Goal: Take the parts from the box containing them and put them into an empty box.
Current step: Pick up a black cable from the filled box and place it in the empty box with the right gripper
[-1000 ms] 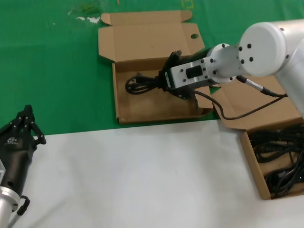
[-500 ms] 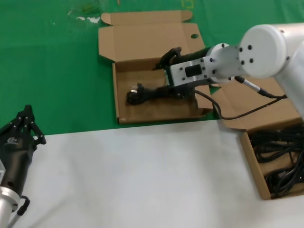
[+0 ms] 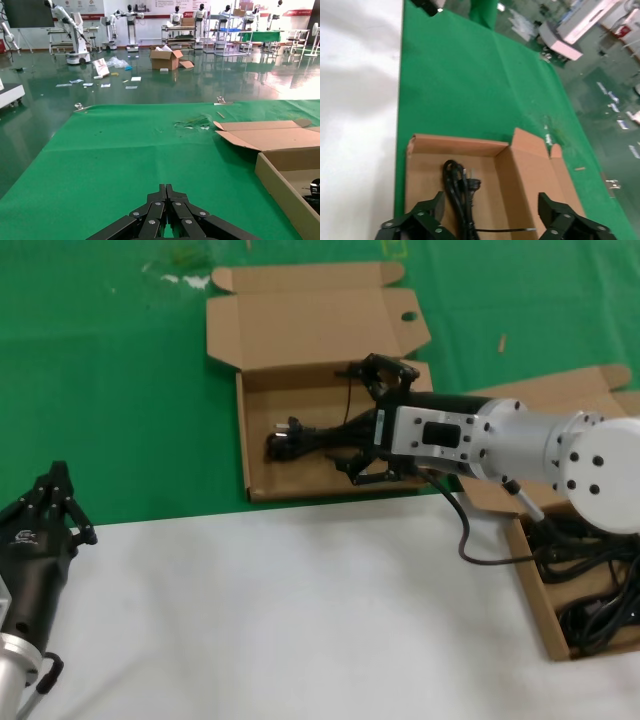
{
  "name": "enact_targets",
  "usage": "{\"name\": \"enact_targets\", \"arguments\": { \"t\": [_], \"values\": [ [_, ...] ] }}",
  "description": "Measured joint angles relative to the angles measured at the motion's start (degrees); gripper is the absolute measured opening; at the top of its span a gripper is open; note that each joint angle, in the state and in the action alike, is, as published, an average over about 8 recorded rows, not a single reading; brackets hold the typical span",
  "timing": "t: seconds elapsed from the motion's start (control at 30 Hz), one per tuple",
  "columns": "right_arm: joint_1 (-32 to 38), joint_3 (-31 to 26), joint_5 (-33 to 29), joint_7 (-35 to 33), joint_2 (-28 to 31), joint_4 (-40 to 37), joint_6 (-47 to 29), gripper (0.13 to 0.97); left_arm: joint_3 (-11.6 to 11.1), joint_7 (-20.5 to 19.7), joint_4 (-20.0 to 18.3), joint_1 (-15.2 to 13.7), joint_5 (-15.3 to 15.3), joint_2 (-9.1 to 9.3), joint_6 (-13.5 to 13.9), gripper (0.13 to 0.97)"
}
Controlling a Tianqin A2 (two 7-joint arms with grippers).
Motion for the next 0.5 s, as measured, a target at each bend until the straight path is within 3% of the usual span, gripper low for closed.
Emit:
{"name": "enact_targets", "arguments": {
  "t": [0.27,0.5],
  "values": [
    [-2.5,1.4,0.5,0.8,0.0,1.6,1.9,0.722,0.0,0.0,0.0,0.0,0.0,0.0,0.0,0.169],
    [-5.3,3.1,3.8,0.1,-0.6,2.1,5.0,0.832,0.0,0.0,0.0,0.0,0.0,0.0,0.0,0.228]
  ]
}}
